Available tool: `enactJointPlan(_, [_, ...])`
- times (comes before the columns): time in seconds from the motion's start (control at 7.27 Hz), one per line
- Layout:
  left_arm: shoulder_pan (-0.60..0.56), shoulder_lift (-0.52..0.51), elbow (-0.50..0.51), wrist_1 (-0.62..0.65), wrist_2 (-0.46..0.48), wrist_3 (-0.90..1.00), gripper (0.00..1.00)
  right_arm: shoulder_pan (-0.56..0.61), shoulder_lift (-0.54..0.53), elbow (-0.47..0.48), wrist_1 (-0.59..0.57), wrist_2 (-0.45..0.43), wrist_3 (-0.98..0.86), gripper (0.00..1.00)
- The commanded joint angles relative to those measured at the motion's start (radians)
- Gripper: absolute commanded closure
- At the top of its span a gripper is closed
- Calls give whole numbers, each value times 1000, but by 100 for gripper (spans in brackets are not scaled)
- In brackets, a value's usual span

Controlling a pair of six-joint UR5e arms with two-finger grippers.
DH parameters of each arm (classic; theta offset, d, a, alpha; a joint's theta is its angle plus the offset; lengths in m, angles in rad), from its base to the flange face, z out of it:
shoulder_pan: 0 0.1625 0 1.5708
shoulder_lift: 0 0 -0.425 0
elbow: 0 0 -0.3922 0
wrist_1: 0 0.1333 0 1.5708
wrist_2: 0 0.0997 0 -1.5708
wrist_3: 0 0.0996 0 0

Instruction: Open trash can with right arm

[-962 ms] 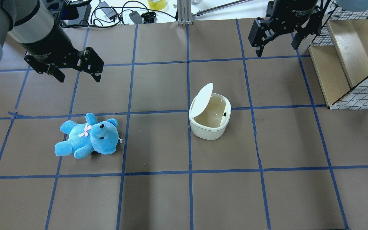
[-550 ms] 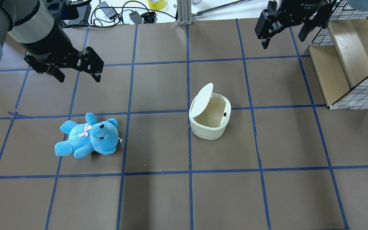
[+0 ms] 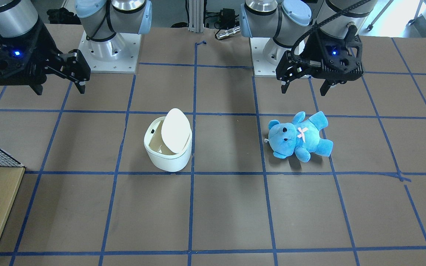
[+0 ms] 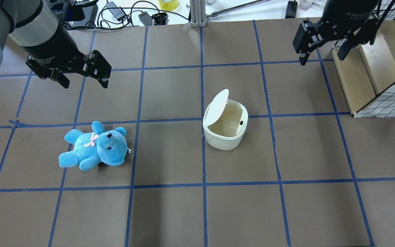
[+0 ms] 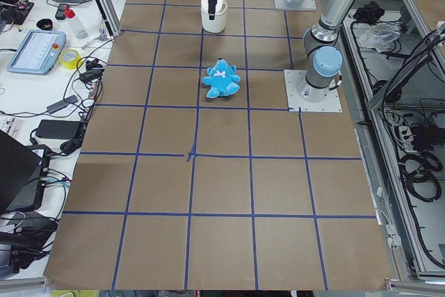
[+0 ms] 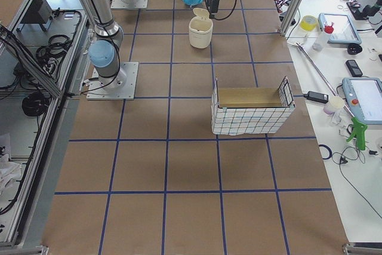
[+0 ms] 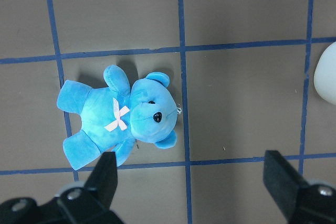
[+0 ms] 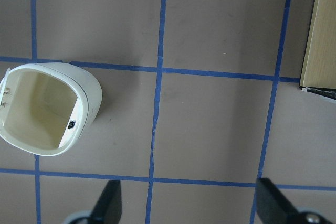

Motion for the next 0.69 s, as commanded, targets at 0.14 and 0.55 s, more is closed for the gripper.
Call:
enactJointPlan(0.14, [0, 0, 0, 0, 0, 0, 0, 7, -55, 99, -121, 5, 59, 8])
enactJointPlan(0.55, [0, 0, 0, 0, -2, 0, 0, 16, -53, 99, -143, 4, 57, 5])
